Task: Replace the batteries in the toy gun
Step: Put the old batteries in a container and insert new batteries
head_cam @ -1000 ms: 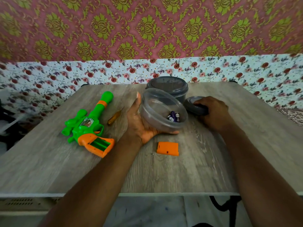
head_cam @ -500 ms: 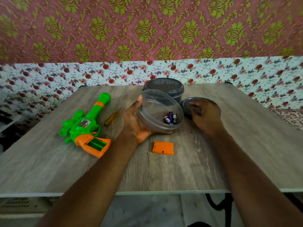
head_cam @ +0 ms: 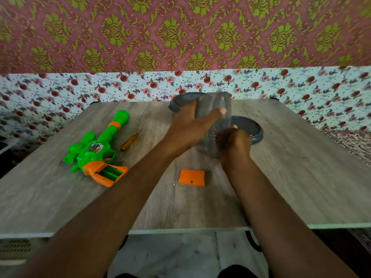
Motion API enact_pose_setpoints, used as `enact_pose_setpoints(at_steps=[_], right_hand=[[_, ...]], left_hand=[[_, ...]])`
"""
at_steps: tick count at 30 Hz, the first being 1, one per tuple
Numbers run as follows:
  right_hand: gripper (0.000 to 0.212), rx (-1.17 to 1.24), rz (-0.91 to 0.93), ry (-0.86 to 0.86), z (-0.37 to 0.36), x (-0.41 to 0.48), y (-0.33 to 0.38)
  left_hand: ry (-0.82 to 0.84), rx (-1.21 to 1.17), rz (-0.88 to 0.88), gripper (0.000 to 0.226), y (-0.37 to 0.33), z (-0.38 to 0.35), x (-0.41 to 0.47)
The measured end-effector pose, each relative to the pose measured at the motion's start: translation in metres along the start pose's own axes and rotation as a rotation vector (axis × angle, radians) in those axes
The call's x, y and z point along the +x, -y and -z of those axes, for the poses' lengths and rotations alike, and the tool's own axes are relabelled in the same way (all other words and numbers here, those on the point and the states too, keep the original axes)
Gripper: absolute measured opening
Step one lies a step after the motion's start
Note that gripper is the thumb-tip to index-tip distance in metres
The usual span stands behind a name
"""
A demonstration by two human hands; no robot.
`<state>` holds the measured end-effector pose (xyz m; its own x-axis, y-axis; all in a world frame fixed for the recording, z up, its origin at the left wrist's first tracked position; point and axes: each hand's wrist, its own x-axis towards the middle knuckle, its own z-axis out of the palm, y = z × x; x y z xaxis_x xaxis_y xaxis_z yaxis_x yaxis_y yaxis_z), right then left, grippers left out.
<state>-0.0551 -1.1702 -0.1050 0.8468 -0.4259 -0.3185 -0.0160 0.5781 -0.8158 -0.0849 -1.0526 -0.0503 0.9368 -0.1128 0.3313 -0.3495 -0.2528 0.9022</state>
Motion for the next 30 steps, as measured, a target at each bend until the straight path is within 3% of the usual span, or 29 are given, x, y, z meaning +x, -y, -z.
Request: enact_pose_setpoints(at_steps=[1, 3, 5, 8, 11, 13, 16, 22, 26, 30], right_hand=[[0.039, 0.072, -0.028, -0.001, 0.0, -0.003, -0.002], [0.021, 0.139, -0.053, 0.006, 0.002, -0.01, -0.003], [0.026, 0.231, -0.065, 0.06, 0.004, -0.012, -0.006], [0.024, 0.315, -0.057, 0.034, 0.009, -0.01, -0.007], [0.021, 0.362, -0.129, 0.06, 0.014, -0.009, -0.005], [0.029, 0.384, -0.13, 0.068, 0.017, -0.011, -0.005], [0.016, 0.385, -0.113, 0.077, 0.014, -0.017, -0.003], [0.025, 0.405, -0.1, -0.05, 0.014, -0.022, 0.004], [0.031, 0.496, -0.01, -0.149, 0.018, -0.026, 0.016], [0.024, 0.506, -0.035, -0.143, 0.022, -0.025, 0.019]], left_hand=[[0.025, 0.135, -0.035, 0.041, -0.009, -0.004, 0.003], [0.102, 0.335, -0.116, 0.051, -0.024, -0.011, 0.008], [0.199, 0.461, -0.188, 0.058, -0.038, -0.018, 0.007], [0.297, 0.517, -0.257, 0.054, -0.046, -0.027, 0.007], [0.25, 0.486, -0.25, 0.051, -0.046, -0.031, 0.01], [0.147, 0.456, -0.255, 0.044, -0.043, -0.03, 0.012], [-0.029, 0.385, -0.221, 0.035, -0.037, -0.026, 0.016], [-0.331, 0.088, 0.005, 0.032, -0.029, -0.016, 0.017], [-0.419, -0.198, 0.255, 0.052, -0.02, 0.001, 0.014], [-0.416, -0.434, 0.435, 0.044, 0.006, 0.015, 0.002]])
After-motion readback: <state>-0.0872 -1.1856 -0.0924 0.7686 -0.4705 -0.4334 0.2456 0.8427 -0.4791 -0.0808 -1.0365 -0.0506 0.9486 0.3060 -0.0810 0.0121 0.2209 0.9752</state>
